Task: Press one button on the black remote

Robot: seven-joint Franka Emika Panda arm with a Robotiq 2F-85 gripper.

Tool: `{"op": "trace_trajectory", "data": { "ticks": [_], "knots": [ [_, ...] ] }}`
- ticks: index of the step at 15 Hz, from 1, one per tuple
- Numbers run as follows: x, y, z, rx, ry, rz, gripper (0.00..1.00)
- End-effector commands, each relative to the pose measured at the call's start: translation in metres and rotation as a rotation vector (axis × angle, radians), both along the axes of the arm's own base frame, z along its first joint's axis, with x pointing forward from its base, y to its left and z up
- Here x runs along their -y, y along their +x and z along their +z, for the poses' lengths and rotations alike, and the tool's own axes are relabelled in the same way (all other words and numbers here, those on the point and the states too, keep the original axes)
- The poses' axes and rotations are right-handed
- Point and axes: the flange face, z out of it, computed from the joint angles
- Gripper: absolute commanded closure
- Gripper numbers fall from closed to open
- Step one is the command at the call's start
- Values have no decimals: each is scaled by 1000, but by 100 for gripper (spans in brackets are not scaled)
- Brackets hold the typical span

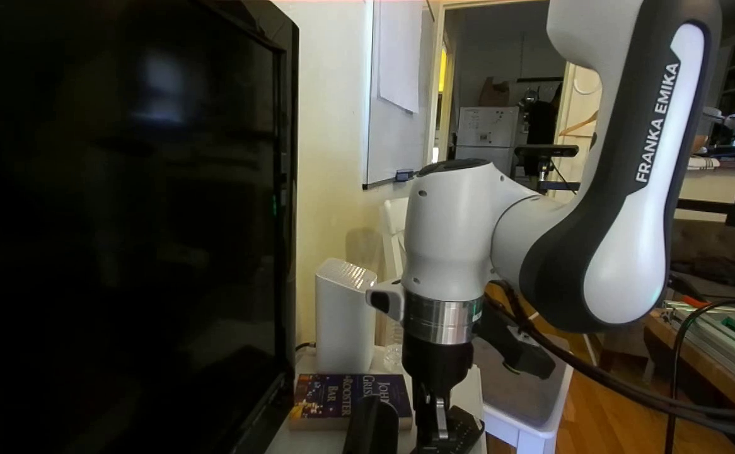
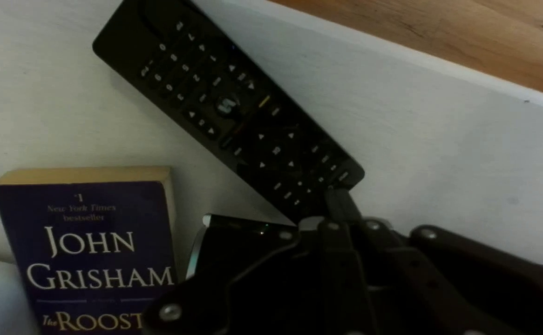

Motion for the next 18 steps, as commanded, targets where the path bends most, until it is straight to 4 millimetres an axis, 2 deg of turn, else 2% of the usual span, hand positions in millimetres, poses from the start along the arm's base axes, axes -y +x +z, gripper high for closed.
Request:
{"op": "trace_trajectory", "data": {
  "ticks": [1,9,18],
  "knots": [
    [6,2,-6,-16,30,-46,100],
    [12,-1,-8,-23,30,-64,100],
    [12,7,-11,-33,28,-78,100]
  ]
}}
